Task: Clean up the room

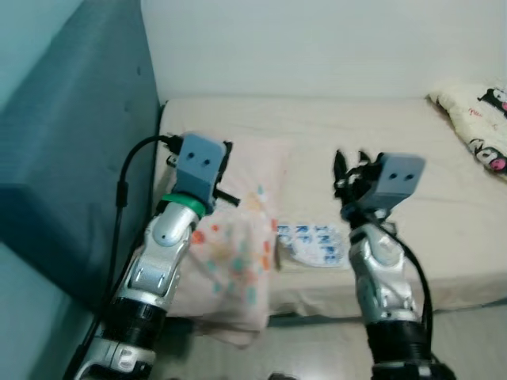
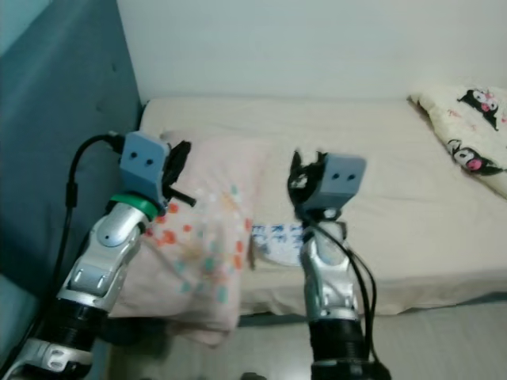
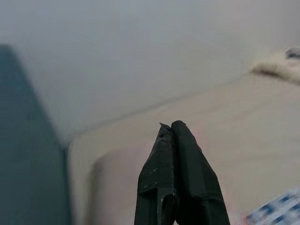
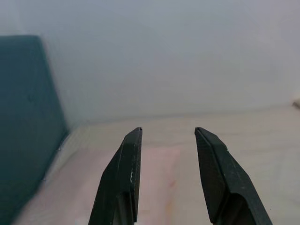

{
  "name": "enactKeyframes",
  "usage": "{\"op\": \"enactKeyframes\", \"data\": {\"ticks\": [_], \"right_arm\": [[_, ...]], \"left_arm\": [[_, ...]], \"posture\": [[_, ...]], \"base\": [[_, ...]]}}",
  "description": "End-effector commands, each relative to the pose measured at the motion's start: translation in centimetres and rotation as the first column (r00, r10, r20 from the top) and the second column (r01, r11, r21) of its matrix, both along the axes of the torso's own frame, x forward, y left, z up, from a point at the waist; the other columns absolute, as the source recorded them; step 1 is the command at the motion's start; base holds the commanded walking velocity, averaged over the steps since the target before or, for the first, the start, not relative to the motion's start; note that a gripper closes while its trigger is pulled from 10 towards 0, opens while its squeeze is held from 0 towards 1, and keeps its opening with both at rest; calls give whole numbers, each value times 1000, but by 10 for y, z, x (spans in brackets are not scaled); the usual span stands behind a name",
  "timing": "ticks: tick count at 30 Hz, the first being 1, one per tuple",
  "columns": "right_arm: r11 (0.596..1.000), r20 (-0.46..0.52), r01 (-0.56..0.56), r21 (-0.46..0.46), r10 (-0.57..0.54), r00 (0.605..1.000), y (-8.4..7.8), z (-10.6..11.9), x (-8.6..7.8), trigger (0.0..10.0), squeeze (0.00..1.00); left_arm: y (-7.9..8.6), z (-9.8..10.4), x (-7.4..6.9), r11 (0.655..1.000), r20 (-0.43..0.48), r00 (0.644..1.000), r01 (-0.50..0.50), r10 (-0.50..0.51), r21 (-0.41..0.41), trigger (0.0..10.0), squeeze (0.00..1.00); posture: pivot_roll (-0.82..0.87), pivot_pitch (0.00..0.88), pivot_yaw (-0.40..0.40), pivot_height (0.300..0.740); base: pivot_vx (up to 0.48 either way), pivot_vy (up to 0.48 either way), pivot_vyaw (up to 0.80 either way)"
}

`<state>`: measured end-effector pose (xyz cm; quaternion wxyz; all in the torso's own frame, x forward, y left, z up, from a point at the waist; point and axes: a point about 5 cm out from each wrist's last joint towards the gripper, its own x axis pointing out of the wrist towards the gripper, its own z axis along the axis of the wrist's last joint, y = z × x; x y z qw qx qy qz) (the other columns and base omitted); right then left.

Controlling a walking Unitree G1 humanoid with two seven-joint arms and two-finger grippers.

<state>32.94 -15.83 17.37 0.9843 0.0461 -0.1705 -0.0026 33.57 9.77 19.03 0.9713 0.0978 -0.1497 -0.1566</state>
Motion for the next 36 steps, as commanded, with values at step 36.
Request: {"op": "enactKeyframes", "data": {"ticks": [36], "right_arm": [[1000, -30, -9, -2, 9, 999, 3, -8, -1, 10000, 0]], "left_arm": [[4, -15, 2, 999, -78, 996, -36, 36, 2, 10000, 0]], "posture": [[-22, 26, 25, 740]], "base": [[0, -123, 0]]}}
